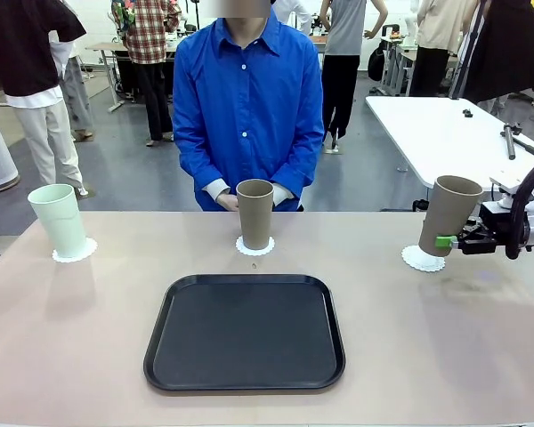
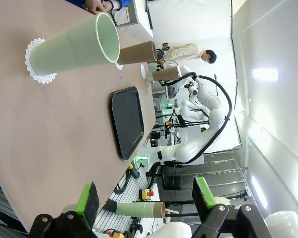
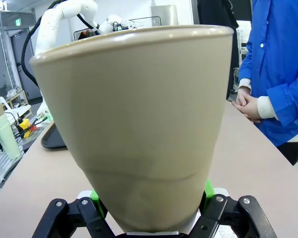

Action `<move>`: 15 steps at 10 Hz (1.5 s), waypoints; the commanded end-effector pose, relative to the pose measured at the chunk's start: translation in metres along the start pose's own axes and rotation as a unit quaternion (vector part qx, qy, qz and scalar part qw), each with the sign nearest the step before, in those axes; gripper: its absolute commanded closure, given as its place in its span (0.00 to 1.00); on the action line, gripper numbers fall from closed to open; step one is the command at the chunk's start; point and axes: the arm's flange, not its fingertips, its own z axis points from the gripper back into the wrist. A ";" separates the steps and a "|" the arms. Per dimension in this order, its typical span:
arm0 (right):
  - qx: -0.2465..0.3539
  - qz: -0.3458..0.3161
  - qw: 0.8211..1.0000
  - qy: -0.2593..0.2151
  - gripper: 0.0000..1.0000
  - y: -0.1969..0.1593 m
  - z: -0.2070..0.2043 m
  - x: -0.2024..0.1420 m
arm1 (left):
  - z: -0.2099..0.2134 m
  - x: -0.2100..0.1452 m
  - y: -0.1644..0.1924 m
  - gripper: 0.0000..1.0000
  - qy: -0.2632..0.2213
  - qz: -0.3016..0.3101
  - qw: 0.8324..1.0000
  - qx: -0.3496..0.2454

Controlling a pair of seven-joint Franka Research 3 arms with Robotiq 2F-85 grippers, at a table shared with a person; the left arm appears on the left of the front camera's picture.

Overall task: Place coasters on the table and set cups on them.
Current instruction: Take one Reusable plastic cup from the Flat Tray and place it on a coaster set by the human.

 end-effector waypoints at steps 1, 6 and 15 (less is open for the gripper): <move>0.021 0.022 1.000 0.007 0.19 -0.010 0.002 -0.010 | 0.001 -0.001 -0.002 0.00 0.000 0.002 1.000 0.003; -0.013 0.022 0.999 0.043 0.19 -0.034 -0.010 -0.014 | 0.001 -0.001 -0.002 0.00 0.000 0.002 1.000 0.003; -0.011 -0.015 0.999 0.032 0.19 -0.058 -0.006 -0.030 | 0.001 -0.001 -0.002 0.00 0.000 0.002 1.000 0.003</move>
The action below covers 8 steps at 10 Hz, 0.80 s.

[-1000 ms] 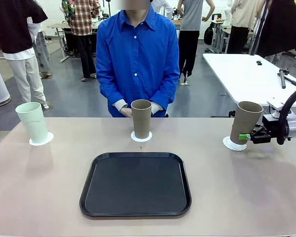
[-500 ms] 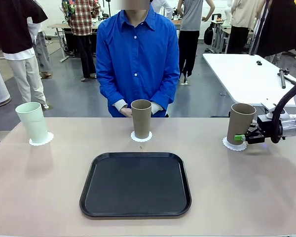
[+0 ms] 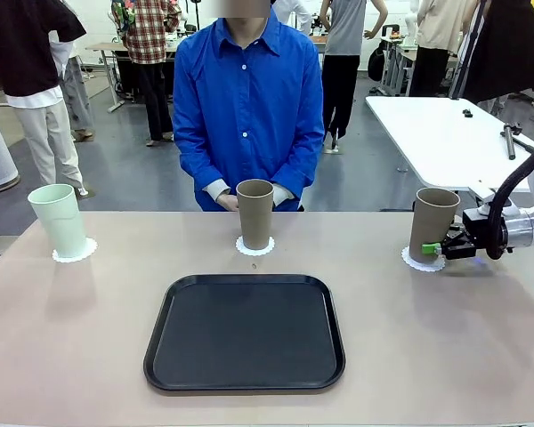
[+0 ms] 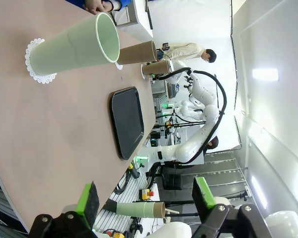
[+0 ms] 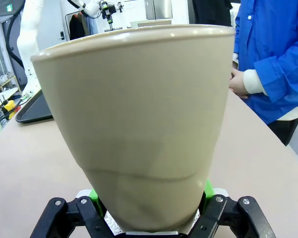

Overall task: Place coasters on the table and set cups on them.
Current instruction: Take one Reusable plastic cup from the Flat Tray and place it on a coaster set by the human.

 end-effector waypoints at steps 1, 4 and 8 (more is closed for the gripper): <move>0.015 -0.022 1.000 -0.015 0.19 -0.006 0.001 0.004 | 0.001 -0.001 -0.002 0.00 0.000 0.002 1.000 0.003; 0.026 -0.032 0.999 -0.018 0.19 -0.003 0.000 0.002 | 0.001 -0.001 -0.002 0.00 0.000 0.002 1.000 0.003; 0.035 -0.030 0.999 -0.018 0.19 -0.001 0.000 -0.001 | 0.001 -0.001 -0.002 0.00 0.000 0.002 1.000 0.003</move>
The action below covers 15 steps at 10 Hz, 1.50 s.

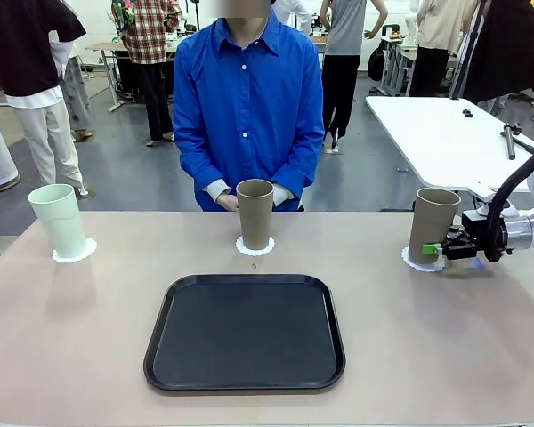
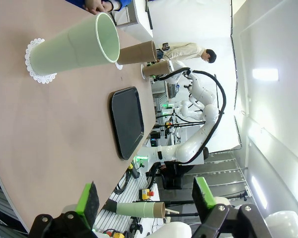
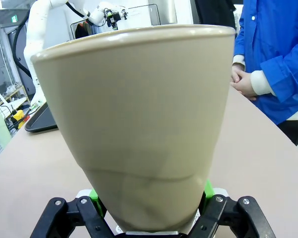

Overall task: Place coasters on the table and set cups on them.
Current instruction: Take one Reusable plastic cup from the Flat Tray and place it on a coaster set by the human.

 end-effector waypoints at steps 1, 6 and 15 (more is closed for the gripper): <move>0.018 -0.003 1.000 -0.002 0.19 -0.005 0.003 -0.001 | 0.001 -0.001 -0.002 0.00 0.000 0.002 1.000 0.003; 0.023 0.001 1.000 -0.004 0.19 -0.006 0.005 -0.007 | 0.001 -0.001 -0.002 0.00 0.000 0.002 1.000 0.003; 0.043 -0.001 0.999 0.005 0.00 -0.009 0.008 -0.006 | 0.001 -0.001 -0.002 0.00 0.000 0.002 1.000 0.003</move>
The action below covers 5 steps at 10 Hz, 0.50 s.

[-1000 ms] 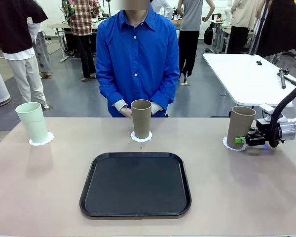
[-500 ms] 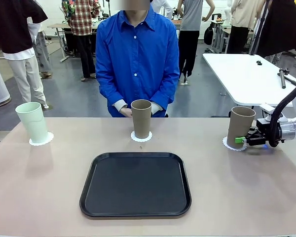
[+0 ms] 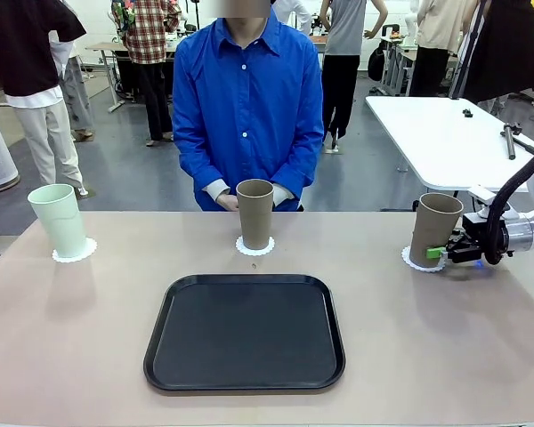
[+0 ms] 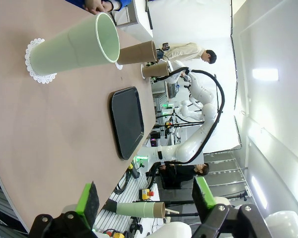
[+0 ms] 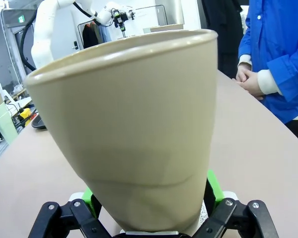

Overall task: Place coasters on the table and set cups on them.
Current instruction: Take one Reusable plastic cup from the Flat Tray and place it on a coaster set by the human.

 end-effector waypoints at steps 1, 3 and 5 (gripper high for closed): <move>0.021 -0.001 1.000 0.009 0.00 -0.008 0.007 0.002 | 0.001 -0.001 -0.002 0.00 0.000 0.002 1.000 0.003; 0.026 -0.006 1.000 0.012 0.00 -0.011 0.010 0.001 | 0.001 -0.001 -0.002 0.00 0.000 0.002 1.000 0.003; 0.028 -0.009 1.000 0.009 0.00 -0.014 0.014 0.000 | 0.001 -0.001 -0.002 0.00 0.000 0.002 1.000 0.003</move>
